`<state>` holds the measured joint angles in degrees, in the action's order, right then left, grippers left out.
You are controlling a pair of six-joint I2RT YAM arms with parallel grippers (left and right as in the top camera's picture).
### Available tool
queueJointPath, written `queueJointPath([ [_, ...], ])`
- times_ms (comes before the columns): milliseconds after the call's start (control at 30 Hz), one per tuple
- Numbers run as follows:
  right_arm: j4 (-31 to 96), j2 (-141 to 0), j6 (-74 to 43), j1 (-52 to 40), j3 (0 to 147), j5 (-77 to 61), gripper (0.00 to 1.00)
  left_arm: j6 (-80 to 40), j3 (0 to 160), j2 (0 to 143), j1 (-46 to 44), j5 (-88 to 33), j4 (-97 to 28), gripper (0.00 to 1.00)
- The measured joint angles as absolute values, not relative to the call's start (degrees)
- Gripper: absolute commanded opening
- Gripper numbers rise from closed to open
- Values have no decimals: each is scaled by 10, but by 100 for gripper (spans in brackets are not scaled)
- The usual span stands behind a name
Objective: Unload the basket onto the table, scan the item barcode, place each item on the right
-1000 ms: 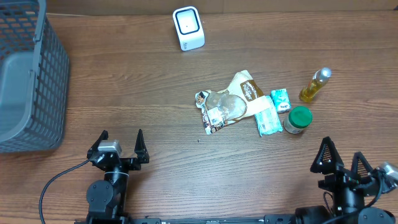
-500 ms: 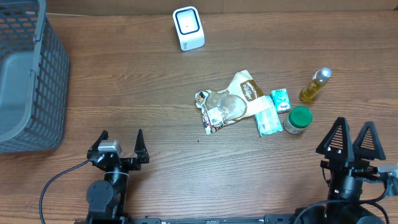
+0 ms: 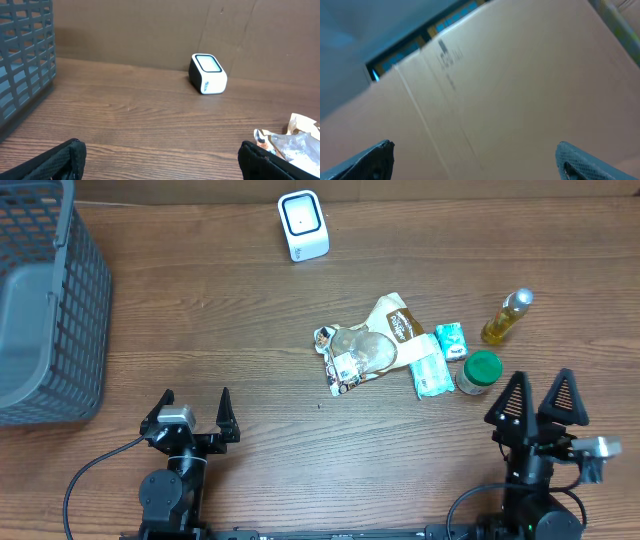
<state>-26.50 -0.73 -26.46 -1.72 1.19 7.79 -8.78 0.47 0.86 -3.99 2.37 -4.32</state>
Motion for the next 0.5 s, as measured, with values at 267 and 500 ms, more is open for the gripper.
queueJointPath([
  [267, -234, -7, -146, -1, 10, 28, 100, -88, 5, 9, -40, 24, -43, 100],
  [500, -63, -6, -95, 0, 10, 15, 100, -88, 5, 9, -40, 24, -43, 99],
])
